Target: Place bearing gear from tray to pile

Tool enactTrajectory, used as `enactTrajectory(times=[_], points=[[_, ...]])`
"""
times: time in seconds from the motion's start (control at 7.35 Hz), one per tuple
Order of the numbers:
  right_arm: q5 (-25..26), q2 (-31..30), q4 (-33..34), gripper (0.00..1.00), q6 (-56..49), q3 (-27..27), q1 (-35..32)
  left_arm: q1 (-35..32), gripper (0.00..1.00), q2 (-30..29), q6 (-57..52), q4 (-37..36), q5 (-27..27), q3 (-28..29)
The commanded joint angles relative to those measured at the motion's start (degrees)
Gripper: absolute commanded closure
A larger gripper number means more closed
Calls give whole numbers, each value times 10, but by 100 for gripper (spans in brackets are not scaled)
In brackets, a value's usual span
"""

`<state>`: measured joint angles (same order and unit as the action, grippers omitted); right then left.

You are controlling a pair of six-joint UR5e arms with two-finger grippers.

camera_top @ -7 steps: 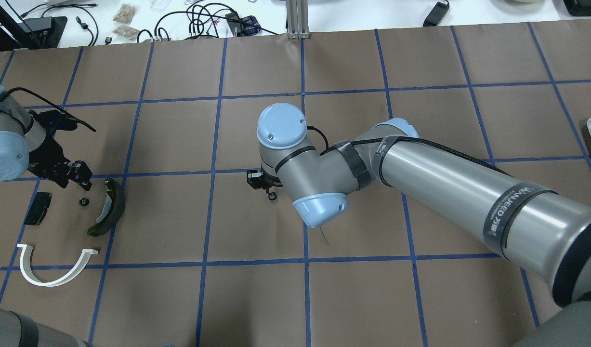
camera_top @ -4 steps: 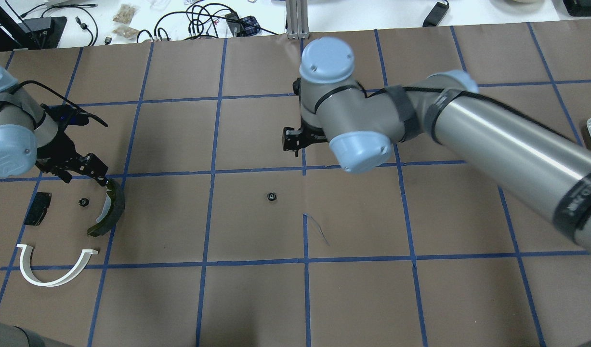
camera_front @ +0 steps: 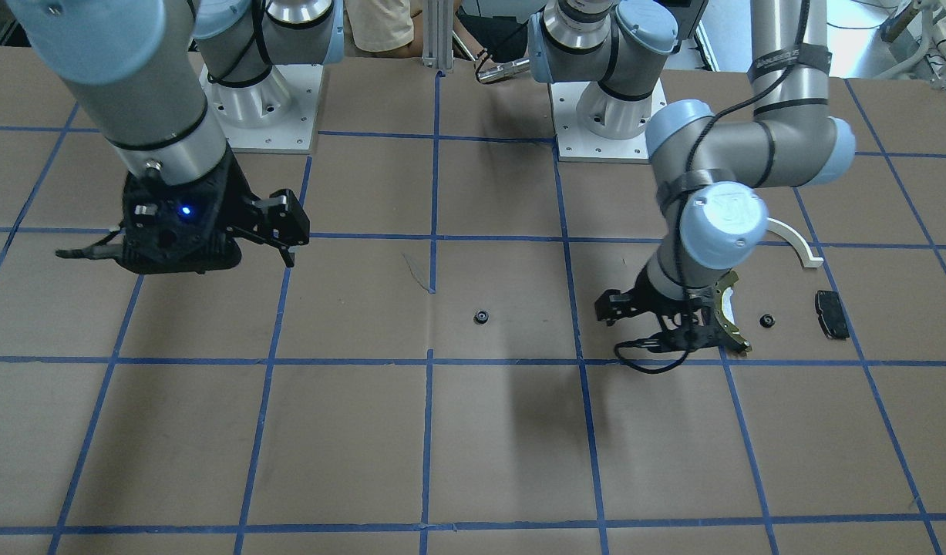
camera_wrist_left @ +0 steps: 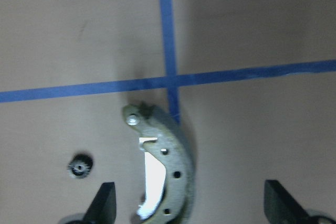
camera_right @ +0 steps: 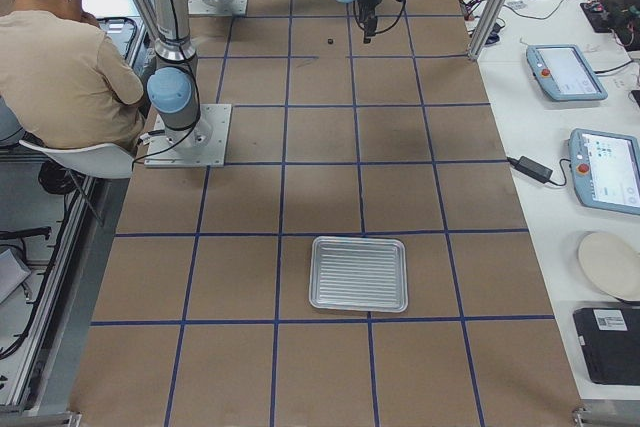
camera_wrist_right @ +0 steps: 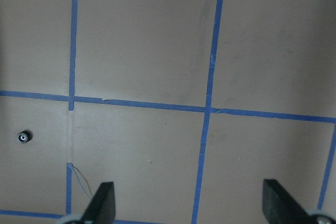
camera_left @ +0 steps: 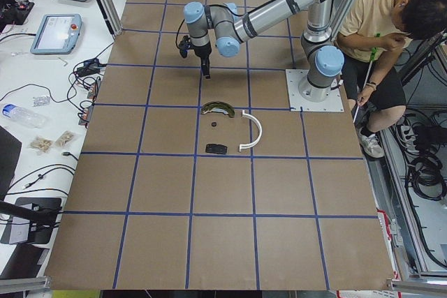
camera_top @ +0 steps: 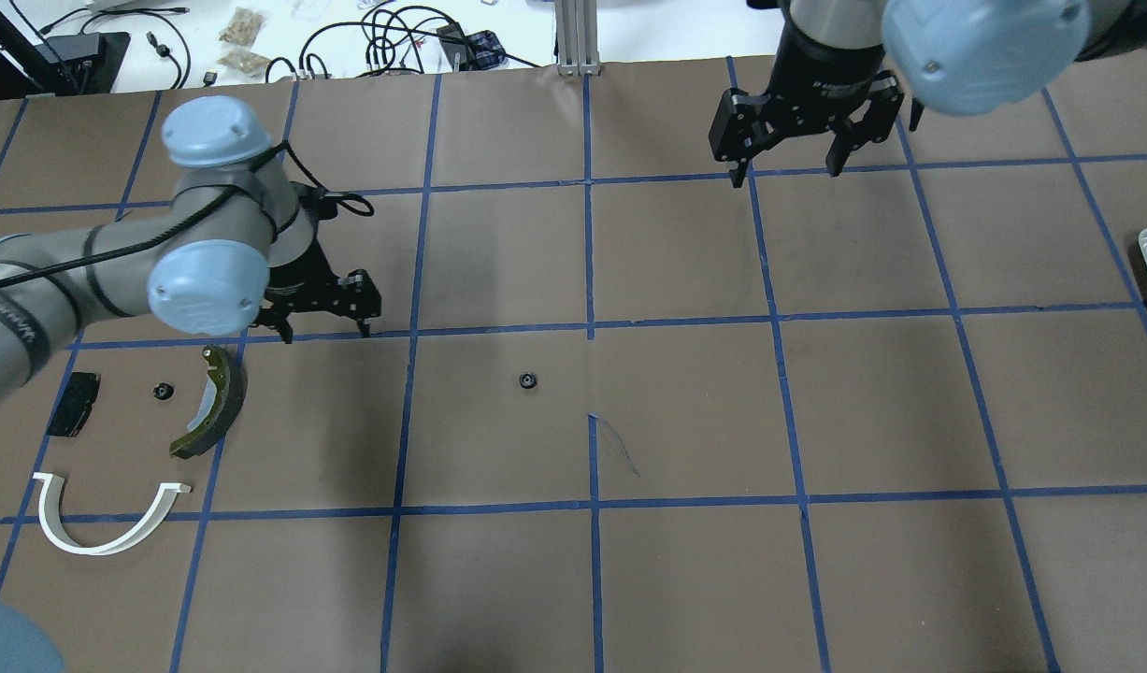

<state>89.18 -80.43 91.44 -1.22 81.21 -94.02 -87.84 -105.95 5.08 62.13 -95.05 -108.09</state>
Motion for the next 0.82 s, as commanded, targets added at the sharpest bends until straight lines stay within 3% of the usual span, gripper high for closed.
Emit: enactTrajectory(times=[0.0, 0.27, 0.68], points=[[5, -32, -30, 0, 2, -5, 5, -144, 0, -32, 147, -101, 3, -11], [0, -59, -20, 0, 34, 35, 3, -176, 0, -66, 170, -182, 38, -38], [-1, -61, -15, 0, 39, 47, 3, -192, 0, -82, 170, -199, 43, -43]])
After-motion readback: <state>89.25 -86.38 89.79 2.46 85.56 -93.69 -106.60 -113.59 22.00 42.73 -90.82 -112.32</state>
